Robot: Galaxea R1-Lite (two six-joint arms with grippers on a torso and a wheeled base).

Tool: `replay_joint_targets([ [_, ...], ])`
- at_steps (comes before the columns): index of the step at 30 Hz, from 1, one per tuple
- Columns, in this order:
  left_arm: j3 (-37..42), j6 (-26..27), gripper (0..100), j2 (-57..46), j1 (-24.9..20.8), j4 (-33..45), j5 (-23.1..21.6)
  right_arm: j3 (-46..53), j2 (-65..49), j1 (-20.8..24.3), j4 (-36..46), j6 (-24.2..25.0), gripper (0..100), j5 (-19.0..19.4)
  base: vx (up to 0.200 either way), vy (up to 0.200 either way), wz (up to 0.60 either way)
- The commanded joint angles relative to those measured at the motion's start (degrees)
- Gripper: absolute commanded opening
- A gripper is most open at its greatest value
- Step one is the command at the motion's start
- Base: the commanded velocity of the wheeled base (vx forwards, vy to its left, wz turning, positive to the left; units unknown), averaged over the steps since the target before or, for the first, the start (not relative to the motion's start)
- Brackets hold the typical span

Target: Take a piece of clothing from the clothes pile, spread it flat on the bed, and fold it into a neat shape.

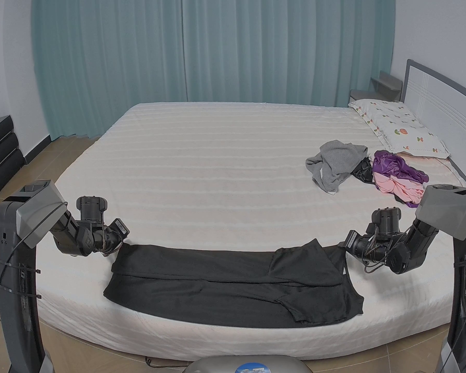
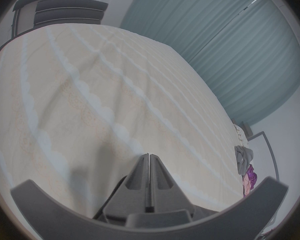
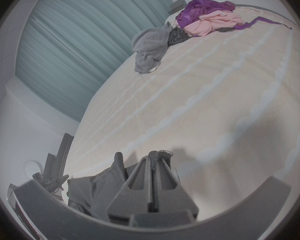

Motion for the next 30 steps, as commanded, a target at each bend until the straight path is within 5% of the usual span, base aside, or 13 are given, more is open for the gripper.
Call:
replay_joint_targets([
  [1,-0.28,-0.45,0,-0.01,0.06,-0.08,0.36,-0.87,-0.32,-0.9,-0.22,0.03,0,-0.49,0.0,0.0,0.0],
  [13,1.83,-0.89,0,-2.12,0.58,0.19,-1.22,-2.27,0.82,-1.51,-0.04,0.03,0,-0.67,0.0,0.0,0.0],
  [14,2.01,-0.89,100,-2.21,0.5,0.28,-1.74,-2.36,1.17,-1.6,-0.04,0.12,100,-0.67,0.0,0.0,0.0],
  [28,4.91,6.85,100,-2.65,-0.12,0.36,-6.67,-1.83,1.35,-1.42,-0.74,1.53,100,0.39,0.0,0.0,0.0],
  [29,4.91,7.46,0,-2.47,-0.12,0.45,-6.67,-1.74,1.35,-1.42,-0.74,1.53,100,0.57,0.0,0.0,0.0],
  [30,4.91,7.46,0,-2.47,-0.12,0.45,-6.58,-1.74,1.35,-1.42,-0.74,1.53,100,0.65,0.0,0.0,0.0],
])
